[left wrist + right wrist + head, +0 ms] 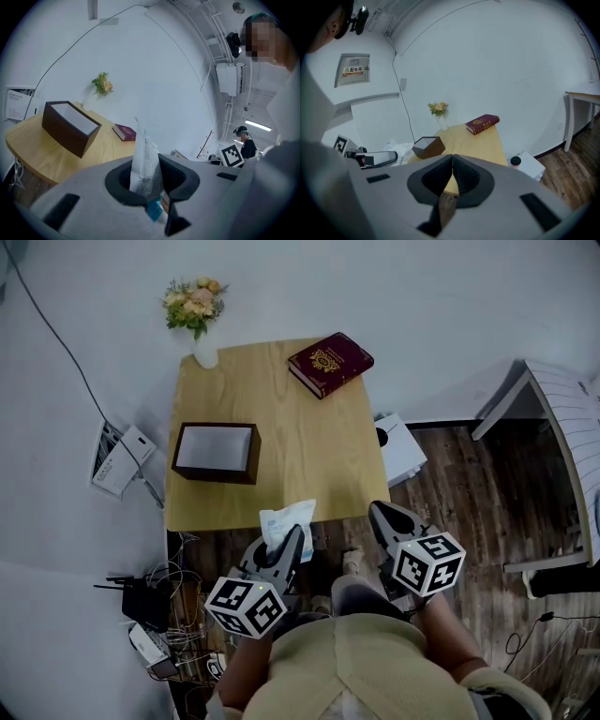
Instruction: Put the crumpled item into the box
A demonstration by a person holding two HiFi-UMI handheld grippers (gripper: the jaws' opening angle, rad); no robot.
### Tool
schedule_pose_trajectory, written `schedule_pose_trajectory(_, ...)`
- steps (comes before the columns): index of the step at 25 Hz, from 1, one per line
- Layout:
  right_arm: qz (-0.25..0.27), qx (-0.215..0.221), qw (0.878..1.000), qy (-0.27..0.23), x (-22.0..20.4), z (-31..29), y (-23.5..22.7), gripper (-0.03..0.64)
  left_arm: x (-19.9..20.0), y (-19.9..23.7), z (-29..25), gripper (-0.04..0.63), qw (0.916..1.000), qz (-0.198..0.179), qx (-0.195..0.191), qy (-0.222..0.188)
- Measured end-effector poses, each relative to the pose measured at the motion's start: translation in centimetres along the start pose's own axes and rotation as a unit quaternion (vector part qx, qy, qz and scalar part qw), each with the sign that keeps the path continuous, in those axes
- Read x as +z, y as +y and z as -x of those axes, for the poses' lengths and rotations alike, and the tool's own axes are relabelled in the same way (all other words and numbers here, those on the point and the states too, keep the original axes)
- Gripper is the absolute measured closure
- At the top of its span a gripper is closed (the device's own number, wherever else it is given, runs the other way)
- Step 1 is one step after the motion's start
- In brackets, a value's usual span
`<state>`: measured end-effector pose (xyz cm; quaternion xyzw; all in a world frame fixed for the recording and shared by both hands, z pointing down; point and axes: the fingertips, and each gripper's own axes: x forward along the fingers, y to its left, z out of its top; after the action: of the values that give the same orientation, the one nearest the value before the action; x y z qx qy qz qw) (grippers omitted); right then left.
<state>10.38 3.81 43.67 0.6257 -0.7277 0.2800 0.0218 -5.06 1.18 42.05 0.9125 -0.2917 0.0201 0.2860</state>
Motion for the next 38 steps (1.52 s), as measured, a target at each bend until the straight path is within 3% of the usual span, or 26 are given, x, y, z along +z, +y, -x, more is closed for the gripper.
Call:
schedule_pose_trajectory(23, 0.041, 0.099, 0.994, 0.029, 7.3, -7.3, -5.8, 0.588, 4.0, 0.5, -9.3, 0.515, 0.9948, -0.009, 0.091, -0.045)
schedule_pose_trajectory(38, 0.064, 0.161, 0.983, 0.053, 7.7, -10.5, -3.3, 0.588, 6.9, 3.1, -7.2, 0.515, 0.9824, -0.014, 0.159, -0.097)
